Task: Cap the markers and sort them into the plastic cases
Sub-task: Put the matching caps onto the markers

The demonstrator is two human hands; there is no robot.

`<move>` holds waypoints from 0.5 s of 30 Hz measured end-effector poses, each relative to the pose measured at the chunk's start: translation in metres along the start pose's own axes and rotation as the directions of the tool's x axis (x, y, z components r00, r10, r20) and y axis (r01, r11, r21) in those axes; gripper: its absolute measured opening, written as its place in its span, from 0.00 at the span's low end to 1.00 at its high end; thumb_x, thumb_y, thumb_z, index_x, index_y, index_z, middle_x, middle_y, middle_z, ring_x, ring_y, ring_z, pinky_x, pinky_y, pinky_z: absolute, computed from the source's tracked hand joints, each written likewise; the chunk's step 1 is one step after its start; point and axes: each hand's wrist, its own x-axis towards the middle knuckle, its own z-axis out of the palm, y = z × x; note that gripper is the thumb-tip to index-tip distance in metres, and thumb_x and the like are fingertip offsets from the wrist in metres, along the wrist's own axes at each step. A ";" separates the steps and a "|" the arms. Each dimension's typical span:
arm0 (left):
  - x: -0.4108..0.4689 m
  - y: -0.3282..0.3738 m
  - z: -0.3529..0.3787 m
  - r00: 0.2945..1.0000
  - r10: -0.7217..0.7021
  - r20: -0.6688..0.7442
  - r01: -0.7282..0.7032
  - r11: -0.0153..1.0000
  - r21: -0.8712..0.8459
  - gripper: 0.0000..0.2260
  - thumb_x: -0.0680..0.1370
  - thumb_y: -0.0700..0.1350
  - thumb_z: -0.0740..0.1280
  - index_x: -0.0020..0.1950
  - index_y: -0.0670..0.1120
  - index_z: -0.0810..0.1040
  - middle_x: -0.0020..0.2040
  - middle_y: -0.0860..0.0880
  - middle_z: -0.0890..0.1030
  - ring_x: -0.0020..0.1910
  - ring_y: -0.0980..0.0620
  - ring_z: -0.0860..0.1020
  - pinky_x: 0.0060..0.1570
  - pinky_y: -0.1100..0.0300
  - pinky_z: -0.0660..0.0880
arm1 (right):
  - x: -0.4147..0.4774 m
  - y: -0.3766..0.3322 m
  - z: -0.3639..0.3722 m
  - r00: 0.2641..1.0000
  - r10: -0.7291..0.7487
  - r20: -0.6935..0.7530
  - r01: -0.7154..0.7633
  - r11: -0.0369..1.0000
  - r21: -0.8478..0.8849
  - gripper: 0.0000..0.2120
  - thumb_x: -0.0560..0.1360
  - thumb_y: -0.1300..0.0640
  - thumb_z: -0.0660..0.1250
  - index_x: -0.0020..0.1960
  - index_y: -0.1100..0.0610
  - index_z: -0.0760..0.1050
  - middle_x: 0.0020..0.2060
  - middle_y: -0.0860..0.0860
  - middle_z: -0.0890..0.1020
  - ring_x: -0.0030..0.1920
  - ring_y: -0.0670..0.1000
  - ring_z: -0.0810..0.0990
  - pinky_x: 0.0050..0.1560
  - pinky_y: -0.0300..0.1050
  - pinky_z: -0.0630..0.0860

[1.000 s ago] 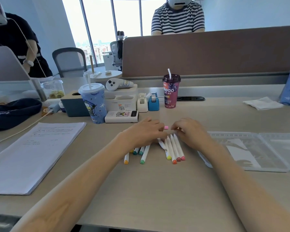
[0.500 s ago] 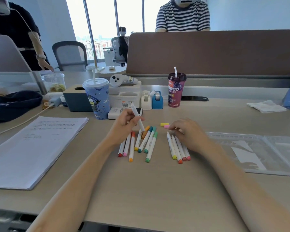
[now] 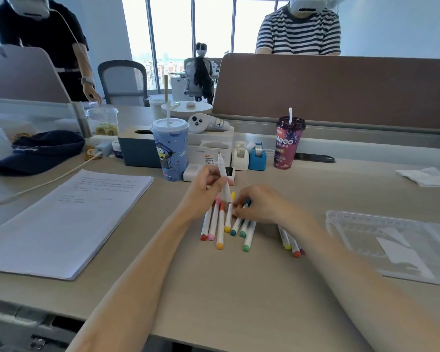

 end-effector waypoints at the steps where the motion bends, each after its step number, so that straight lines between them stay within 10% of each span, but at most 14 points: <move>1: 0.000 0.000 0.000 1.000 0.008 0.002 -0.008 1.000 0.011 0.05 0.81 0.39 0.62 0.56 0.43 0.69 0.45 0.53 0.82 0.51 0.57 0.80 0.57 0.57 0.76 | 0.001 -0.001 0.001 1.000 0.012 0.004 -0.012 1.000 0.008 0.11 0.73 0.47 0.71 0.53 0.51 0.81 0.46 0.46 0.81 0.46 0.46 0.77 0.49 0.42 0.77; 15: -0.006 0.001 0.001 0.998 0.033 0.056 -0.041 0.989 0.145 0.07 0.80 0.45 0.63 0.57 0.46 0.71 0.48 0.53 0.80 0.52 0.57 0.79 0.53 0.63 0.75 | -0.023 0.036 -0.001 0.976 0.117 -0.184 0.041 0.730 0.682 0.14 0.75 0.64 0.69 0.54 0.47 0.77 0.53 0.44 0.81 0.52 0.44 0.80 0.51 0.37 0.79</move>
